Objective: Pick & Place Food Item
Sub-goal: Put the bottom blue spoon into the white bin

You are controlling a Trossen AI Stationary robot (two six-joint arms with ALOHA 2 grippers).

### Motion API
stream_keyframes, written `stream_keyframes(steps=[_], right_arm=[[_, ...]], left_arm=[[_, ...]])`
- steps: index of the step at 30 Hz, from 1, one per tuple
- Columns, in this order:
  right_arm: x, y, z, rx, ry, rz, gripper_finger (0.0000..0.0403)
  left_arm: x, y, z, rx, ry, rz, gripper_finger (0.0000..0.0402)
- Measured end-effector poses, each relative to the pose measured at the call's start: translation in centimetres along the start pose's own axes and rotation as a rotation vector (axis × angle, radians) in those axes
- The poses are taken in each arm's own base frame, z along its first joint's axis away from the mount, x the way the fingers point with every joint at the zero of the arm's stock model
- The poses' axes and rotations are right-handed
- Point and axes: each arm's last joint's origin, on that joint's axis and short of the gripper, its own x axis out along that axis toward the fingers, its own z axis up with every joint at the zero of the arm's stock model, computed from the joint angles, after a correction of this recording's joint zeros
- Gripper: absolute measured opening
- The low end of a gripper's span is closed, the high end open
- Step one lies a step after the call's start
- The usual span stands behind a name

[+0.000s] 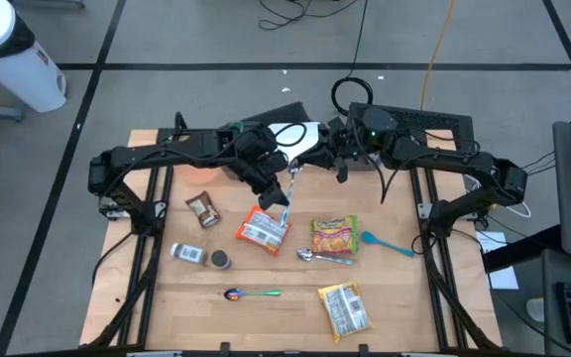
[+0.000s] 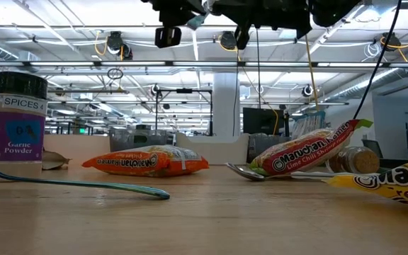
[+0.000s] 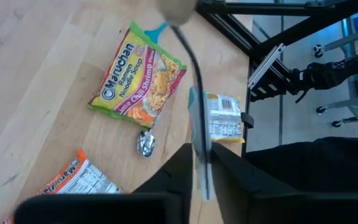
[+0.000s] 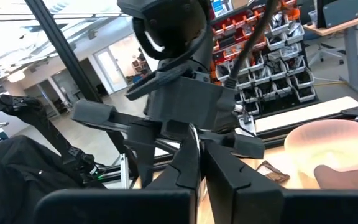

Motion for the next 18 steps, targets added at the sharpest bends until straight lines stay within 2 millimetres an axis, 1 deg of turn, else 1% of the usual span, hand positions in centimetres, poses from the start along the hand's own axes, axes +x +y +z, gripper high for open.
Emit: stream_keyframes(steps=[7,13,18], right_arm=[[-0.1,0.2,0.2,-0.007,-0.012,0.004,0.0],[-0.2,0.2,0.3,-0.003,-0.017,-0.01,0.0],[-0.6,-0.3,0.5,0.023,-0.017,-0.026,0.0]], left_arm=[[-0.1,0.0,0.6,0.025,-0.056,-0.01,0.0121],[-0.8,1.0,1.1,0.018,-0.078,0.007,0.0156],[-1.7,2.2,1.6,-0.015,-0.073,-0.053,0.0176]])
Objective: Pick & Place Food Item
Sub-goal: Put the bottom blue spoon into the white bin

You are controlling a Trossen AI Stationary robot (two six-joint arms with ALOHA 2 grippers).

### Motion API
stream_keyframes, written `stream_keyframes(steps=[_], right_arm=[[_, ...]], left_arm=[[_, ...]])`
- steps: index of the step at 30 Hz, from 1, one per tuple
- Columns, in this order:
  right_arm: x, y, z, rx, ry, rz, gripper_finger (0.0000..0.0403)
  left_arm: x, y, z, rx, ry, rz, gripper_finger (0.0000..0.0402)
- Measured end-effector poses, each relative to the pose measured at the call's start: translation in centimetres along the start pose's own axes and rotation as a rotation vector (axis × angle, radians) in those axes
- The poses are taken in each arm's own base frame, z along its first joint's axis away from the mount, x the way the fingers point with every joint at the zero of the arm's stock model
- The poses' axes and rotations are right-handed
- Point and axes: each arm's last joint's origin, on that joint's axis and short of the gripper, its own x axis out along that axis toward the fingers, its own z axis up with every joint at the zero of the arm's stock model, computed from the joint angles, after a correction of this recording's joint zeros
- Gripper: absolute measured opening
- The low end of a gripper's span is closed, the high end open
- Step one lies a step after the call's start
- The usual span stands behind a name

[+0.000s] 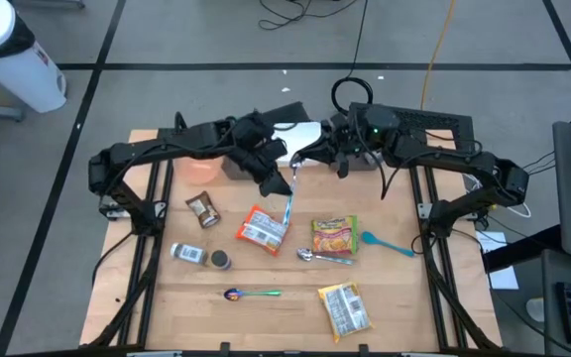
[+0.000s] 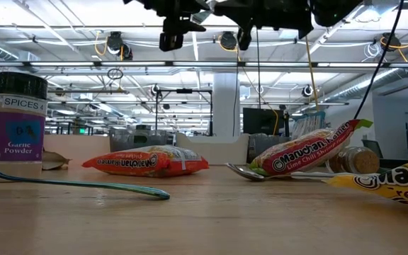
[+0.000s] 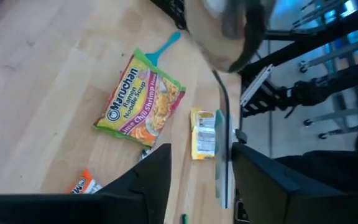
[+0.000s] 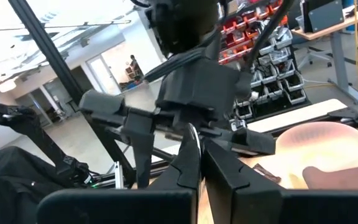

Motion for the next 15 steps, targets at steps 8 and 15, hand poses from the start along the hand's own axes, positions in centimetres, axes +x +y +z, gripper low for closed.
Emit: stream_keyframes(steps=[8,15], right_arm=[[-1.6,0.3,1.0,-0.002,-0.001,-0.041,0.0001],[-3.9,1.0,1.5,-0.028,-0.002,-0.284,0.0001]], left_arm=[[-2.8,0.9,0.4,-0.003,-0.077,0.098,0.017],[-6.7,-0.6,0.1,0.06,-0.254,0.282,0.0157]])
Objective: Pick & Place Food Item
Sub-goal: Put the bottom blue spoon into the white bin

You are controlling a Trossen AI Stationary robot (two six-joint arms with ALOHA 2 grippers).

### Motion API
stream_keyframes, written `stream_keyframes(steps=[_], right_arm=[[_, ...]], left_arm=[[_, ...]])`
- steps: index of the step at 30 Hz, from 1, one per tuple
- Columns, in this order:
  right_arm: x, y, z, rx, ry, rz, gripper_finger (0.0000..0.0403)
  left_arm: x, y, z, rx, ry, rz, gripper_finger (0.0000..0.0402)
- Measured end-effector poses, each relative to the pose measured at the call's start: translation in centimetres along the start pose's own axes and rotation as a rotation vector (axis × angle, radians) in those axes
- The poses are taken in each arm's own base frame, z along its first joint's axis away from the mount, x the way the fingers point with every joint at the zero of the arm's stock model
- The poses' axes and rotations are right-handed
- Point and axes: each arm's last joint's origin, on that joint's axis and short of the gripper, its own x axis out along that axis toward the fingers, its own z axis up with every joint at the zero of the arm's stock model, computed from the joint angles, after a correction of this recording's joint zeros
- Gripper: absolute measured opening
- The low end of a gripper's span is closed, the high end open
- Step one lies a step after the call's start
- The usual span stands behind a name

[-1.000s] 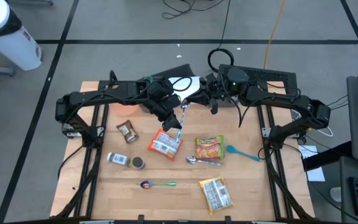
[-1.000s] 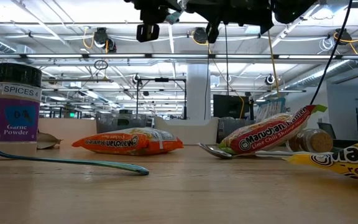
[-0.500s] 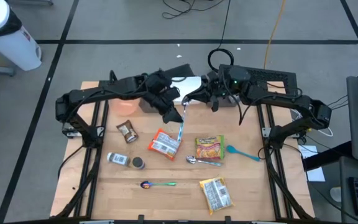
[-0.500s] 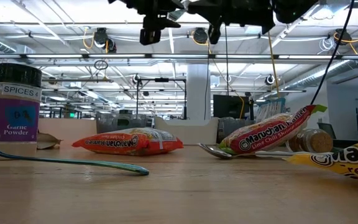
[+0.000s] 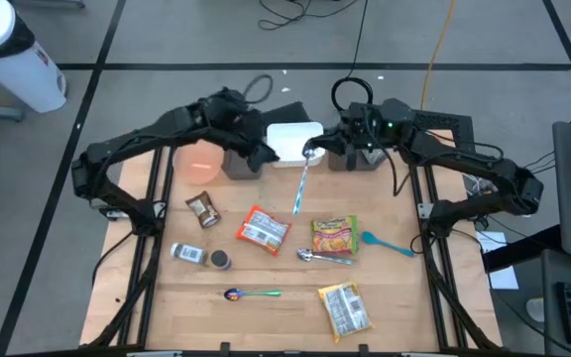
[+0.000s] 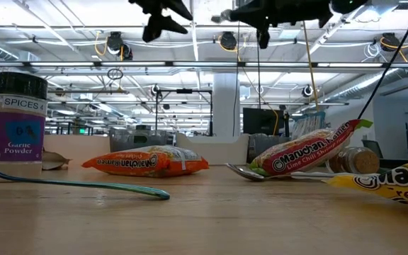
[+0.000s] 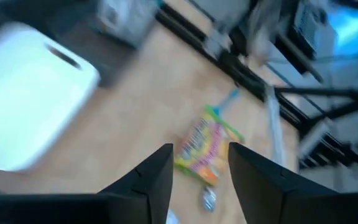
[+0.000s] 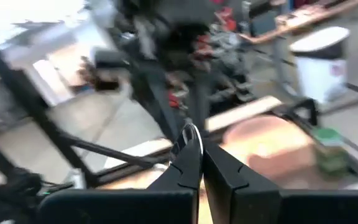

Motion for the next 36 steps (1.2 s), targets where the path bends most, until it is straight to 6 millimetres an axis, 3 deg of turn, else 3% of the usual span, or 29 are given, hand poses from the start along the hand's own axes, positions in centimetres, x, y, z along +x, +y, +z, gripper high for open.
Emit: stream_keyframes(steps=[7,17,25,36], right_arm=[[-1.0,0.0,0.6,0.029,-0.09,-0.24,0.0001],[0.1,0.4,0.1,0.116,-0.187,-0.408,0.0001],[1.4,0.9,-0.4,0.146,-0.252,-0.472,0.0],[2.3,1.6,-0.3,0.136,-0.356,-0.502,0.0]], left_arm=[[-2.0,-2.4,-0.5,0.12,-0.145,0.211,0.0157],[0.1,-6.4,-2.7,0.314,-0.201,0.477,0.0156],[1.9,-7.5,-3.6,0.415,-0.183,0.548,0.0156],[2.5,-7.8,-3.8,0.421,-0.179,0.542,0.0156]])
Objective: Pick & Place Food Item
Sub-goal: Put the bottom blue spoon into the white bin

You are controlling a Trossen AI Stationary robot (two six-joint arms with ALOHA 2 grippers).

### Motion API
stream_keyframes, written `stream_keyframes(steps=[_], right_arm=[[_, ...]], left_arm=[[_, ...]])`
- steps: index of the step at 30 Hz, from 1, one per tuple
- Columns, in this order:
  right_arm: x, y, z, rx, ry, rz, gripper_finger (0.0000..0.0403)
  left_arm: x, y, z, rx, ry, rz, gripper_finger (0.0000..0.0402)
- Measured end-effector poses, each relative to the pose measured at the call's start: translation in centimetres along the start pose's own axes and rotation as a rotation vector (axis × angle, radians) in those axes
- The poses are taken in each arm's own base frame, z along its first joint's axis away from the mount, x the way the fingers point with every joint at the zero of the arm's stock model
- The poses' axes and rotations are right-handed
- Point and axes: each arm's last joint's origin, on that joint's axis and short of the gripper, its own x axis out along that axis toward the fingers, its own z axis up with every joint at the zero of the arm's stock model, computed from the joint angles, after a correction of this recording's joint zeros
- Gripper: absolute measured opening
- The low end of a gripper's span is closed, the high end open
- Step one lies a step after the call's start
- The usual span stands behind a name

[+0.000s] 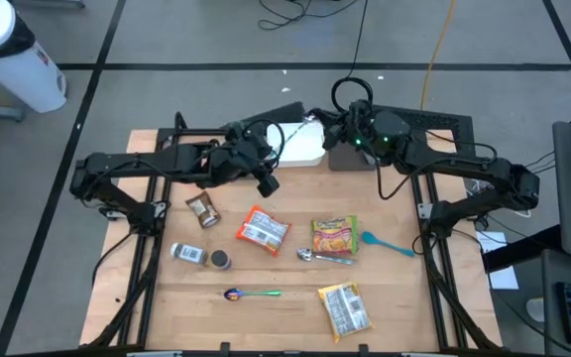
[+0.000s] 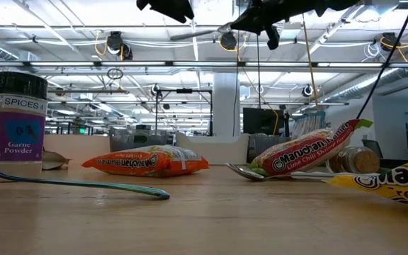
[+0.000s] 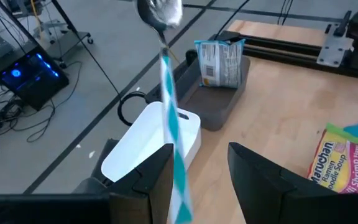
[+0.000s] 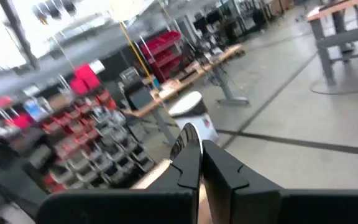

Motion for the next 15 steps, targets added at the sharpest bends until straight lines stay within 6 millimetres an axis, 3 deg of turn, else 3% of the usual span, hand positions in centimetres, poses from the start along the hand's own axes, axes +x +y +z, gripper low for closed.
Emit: stream_keyframes(steps=[15], right_arm=[[-0.1,1.6,-1.1,0.016,0.009,0.065,0.0]], left_arm=[[1.4,-0.6,-0.5,0.136,0.035,0.082,0.0156]])
